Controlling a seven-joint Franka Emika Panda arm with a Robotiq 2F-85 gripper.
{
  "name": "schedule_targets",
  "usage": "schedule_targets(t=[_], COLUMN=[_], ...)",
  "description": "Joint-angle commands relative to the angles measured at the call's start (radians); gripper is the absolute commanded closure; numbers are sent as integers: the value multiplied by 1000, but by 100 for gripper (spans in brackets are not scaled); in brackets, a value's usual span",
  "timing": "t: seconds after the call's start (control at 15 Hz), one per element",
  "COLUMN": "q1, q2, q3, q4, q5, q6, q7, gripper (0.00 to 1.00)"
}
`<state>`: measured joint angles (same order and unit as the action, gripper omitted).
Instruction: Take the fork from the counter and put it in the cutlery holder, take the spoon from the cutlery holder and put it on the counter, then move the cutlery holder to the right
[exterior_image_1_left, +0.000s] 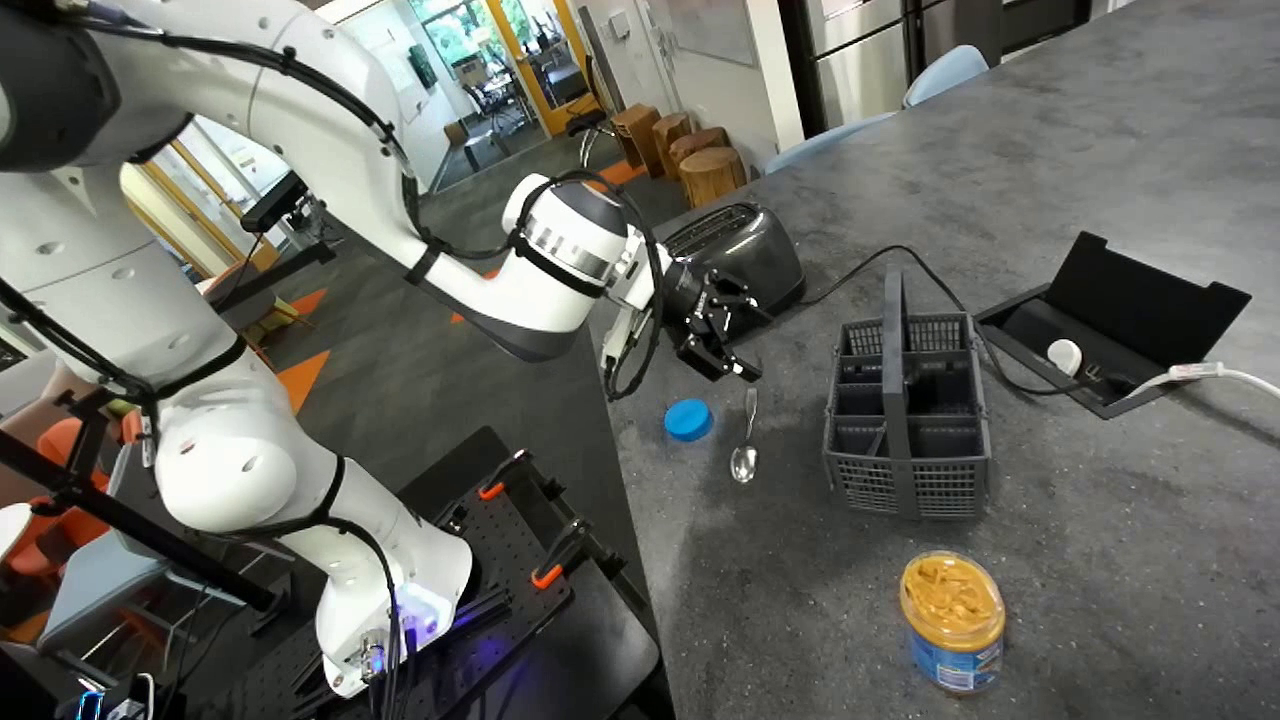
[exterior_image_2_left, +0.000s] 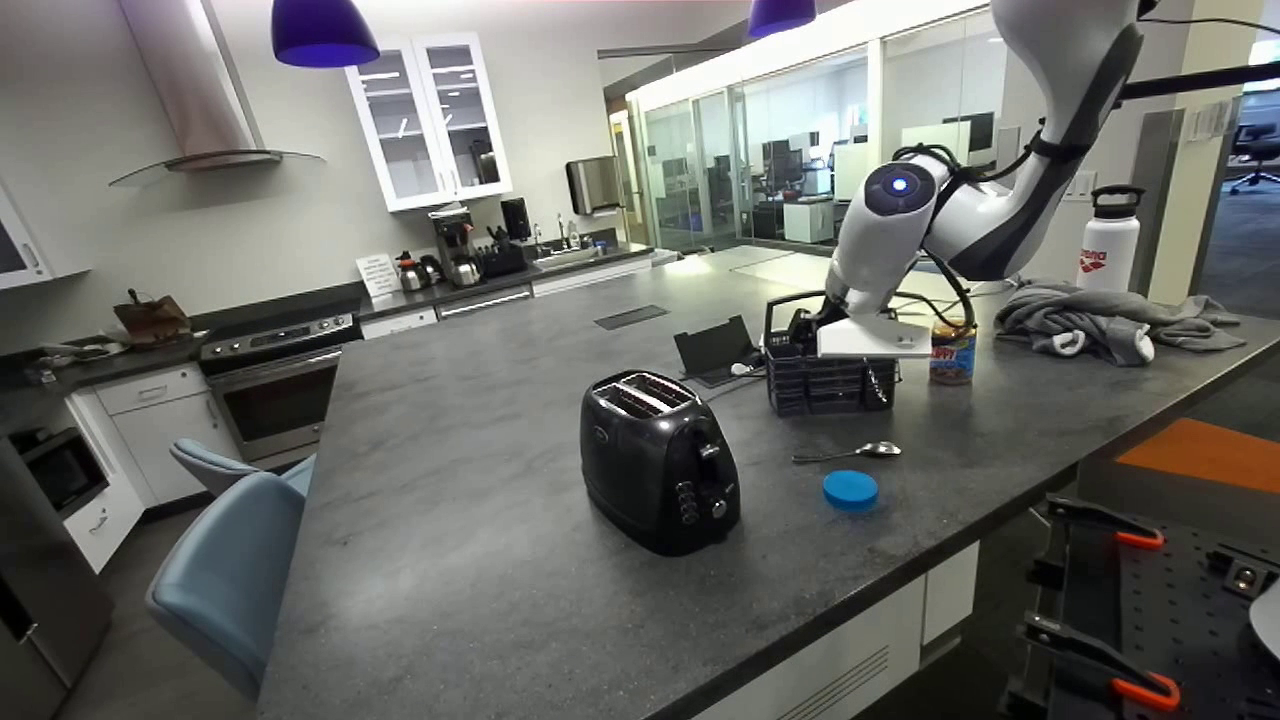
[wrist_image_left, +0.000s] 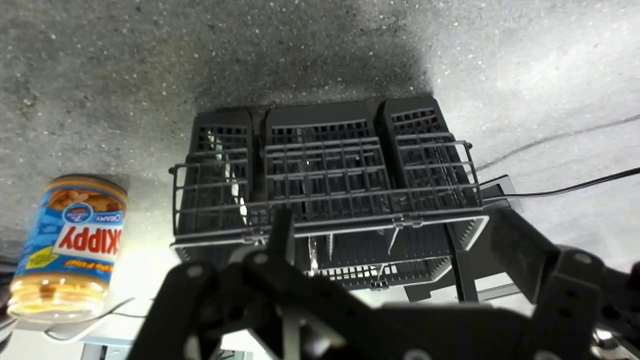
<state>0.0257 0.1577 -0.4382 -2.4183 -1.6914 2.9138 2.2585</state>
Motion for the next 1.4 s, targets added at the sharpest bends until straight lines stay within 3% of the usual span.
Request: schedule_targets(t=[0.0,0.07,0.33,0.67,0.73,0.8,1.0,1.07,1.33], q1=[1,-93,-129,-122,-88,-119,-125,-85,-67], q2=[-114,-138,-215,-309,-324,-338,-369,-369,-321], q3=[-9,91,173,248,226,267,298,260,207], q4=[-65,-73,-93,-62,-50,-38,13,35,118], q5=[151,204,459,804,855,914,1021,1043,1109], q6=[-15,-36,-109,-261,-297,-327,-456,-499,-589], q7=[-249,-333,-654,-1069,-1144,-1222,-1438,-1518,-1834], gripper=[0,0,0,0,0,0,0,0,0])
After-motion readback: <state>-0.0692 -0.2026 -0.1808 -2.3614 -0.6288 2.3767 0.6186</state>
